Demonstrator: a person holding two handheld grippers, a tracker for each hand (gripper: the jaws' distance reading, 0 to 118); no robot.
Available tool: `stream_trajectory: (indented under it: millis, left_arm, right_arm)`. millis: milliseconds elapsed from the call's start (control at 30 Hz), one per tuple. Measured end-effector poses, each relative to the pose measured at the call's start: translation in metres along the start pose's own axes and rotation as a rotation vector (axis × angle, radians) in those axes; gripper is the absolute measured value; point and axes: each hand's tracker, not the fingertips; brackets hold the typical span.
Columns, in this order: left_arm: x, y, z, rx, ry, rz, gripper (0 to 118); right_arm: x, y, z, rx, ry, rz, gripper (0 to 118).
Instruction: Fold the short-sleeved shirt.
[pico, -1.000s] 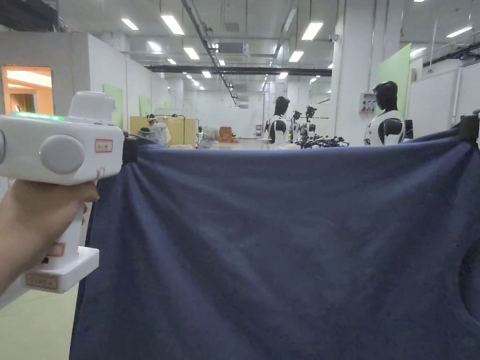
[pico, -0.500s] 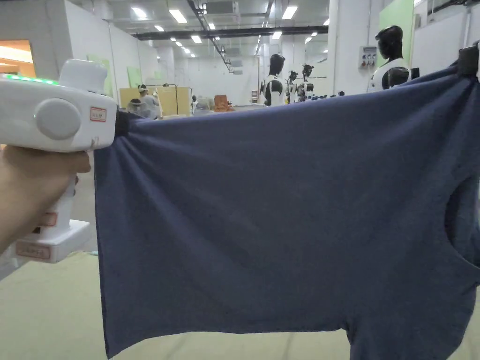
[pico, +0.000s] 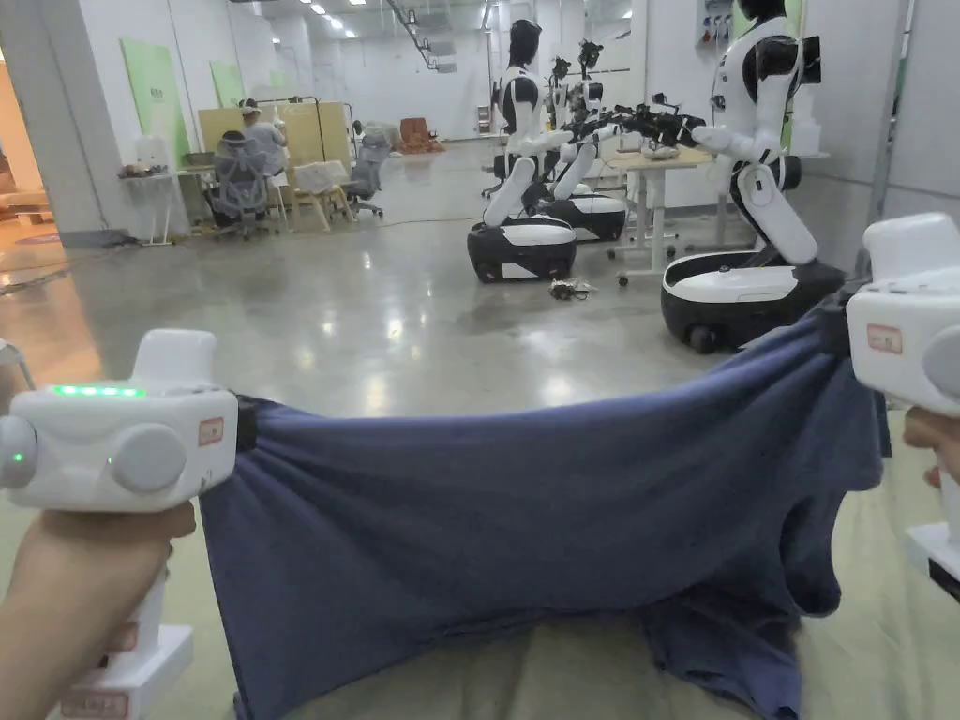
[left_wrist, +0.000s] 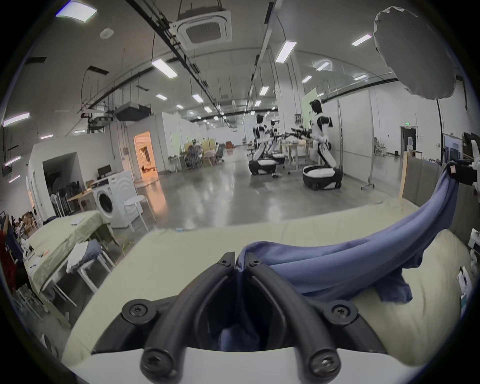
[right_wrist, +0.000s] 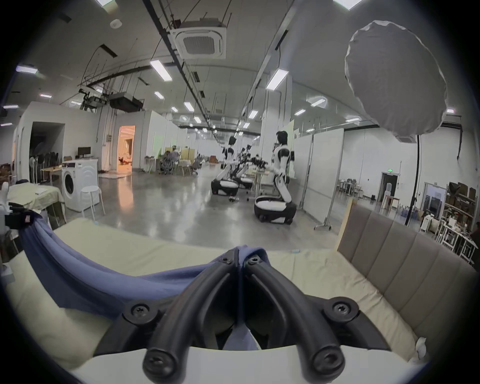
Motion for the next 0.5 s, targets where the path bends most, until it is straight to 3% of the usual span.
stream_trajectory:
  millis: [67,133,367,500]
  left_arm:
    - [0.005,-0.031,0.002,-0.028,0.002,0.018,2]
    - [0.010,-0.066,0.009,-0.044,0.028,0.024,2]
    - [0.019,-0.156,0.065,-0.142,0.002,0.082,2]
    - [0.019,-0.190,0.116,-0.175,-0.037,0.083,2]
  right_arm:
    - [-0.005,-0.031,0.005,-0.025,0.016,-0.005,4]
    - [-0.006,-0.065,0.017,-0.052,0.055,-0.067,4]
    - [-0.005,-0.157,0.071,-0.158,0.093,-0.115,4]
    - [0.005,-0.189,0.131,-0.173,0.123,-0.077,4]
